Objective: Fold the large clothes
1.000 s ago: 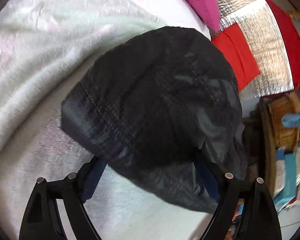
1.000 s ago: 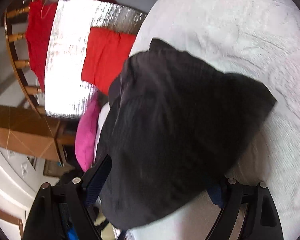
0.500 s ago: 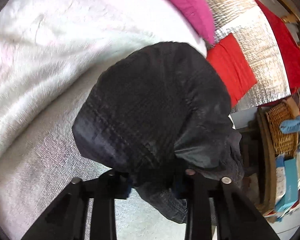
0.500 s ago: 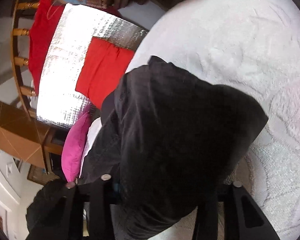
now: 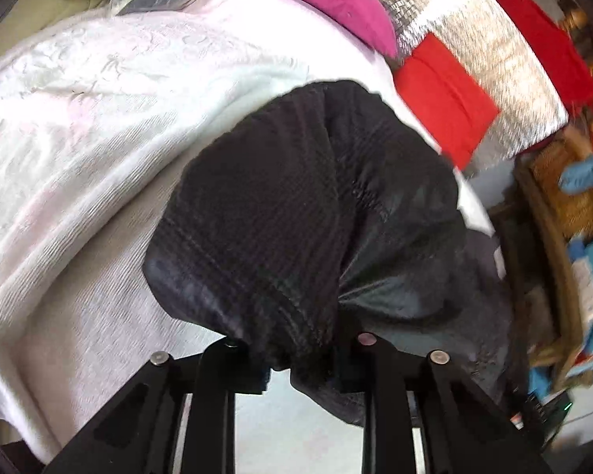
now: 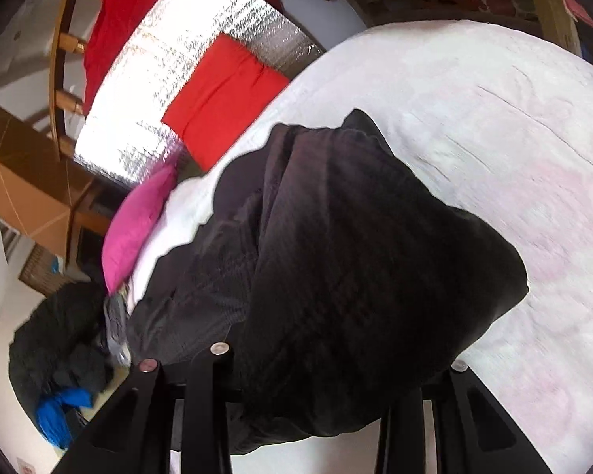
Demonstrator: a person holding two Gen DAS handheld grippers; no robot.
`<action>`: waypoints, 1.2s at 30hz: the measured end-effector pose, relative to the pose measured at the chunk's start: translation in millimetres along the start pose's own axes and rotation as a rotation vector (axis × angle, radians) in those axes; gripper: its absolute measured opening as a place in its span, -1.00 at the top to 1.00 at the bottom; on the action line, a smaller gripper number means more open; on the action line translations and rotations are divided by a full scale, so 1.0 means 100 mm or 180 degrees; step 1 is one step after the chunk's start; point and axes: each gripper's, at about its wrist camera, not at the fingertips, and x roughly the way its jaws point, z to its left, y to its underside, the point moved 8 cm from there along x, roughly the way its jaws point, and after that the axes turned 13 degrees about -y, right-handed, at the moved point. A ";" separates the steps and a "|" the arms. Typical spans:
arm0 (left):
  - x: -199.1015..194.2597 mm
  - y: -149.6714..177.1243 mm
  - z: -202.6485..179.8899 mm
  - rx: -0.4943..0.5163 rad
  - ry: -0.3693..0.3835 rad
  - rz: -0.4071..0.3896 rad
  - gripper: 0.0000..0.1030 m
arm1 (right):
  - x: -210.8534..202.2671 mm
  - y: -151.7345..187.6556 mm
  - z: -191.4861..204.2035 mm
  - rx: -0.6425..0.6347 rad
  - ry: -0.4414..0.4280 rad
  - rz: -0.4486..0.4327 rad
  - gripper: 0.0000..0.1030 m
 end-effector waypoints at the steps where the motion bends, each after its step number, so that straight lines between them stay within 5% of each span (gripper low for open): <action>1: 0.02 0.00 0.00 0.0072 -0.0073 -0.0014 0.36 | 0.01 0.02 -0.02 -0.0021 0.0029 0.0036 0.28; 4: 0.00 -0.06 0.01 0.0141 -0.0185 0.0060 0.10 | 0.03 0.06 -0.14 0.0067 -0.0023 0.0195 0.23; 7: -0.15 -0.08 0.09 0.0145 -0.0201 0.0106 -0.02 | -0.01 0.06 -0.12 0.0165 0.0020 0.0281 -0.28; 9: -0.30 -0.03 0.15 0.0261 -0.0271 0.0073 -0.04 | -0.10 0.11 -0.05 0.0070 0.0086 0.0440 -0.35; 11: -0.56 -0.06 0.19 0.0283 -0.0286 -0.0068 -0.06 | -0.17 0.18 0.00 -0.0063 0.0222 0.0640 -0.35; 16: -0.94 -0.76 -0.03 0.0458 -0.0547 -0.0690 -0.58 | -0.42 0.18 0.32 -0.0656 0.0290 0.1085 -0.35; 21: -0.36 -1.31 -0.13 0.0501 -0.0856 -0.0638 -0.58 | -0.28 -0.43 0.79 -0.1359 0.0382 0.0759 -0.46; 24: -0.06 -1.26 0.07 0.0379 -0.0964 -0.0487 -0.58 | 0.16 -0.94 0.86 -0.1426 0.0461 0.0645 -0.46; 28: 0.19 -1.15 0.03 0.0112 -0.0731 -0.0040 -0.55 | 0.81 -1.41 0.79 -0.1367 0.0543 0.0722 -0.46; 32: 0.27 -1.13 -0.05 0.0333 -0.0894 -0.0069 -0.50 | 1.47 -1.71 0.58 -0.1247 0.0681 0.0913 -0.46; 36: 0.31 -1.10 -0.06 0.0328 -0.0812 -0.0006 -0.25 | 1.85 -1.64 0.29 -0.1007 0.0677 0.1219 -0.46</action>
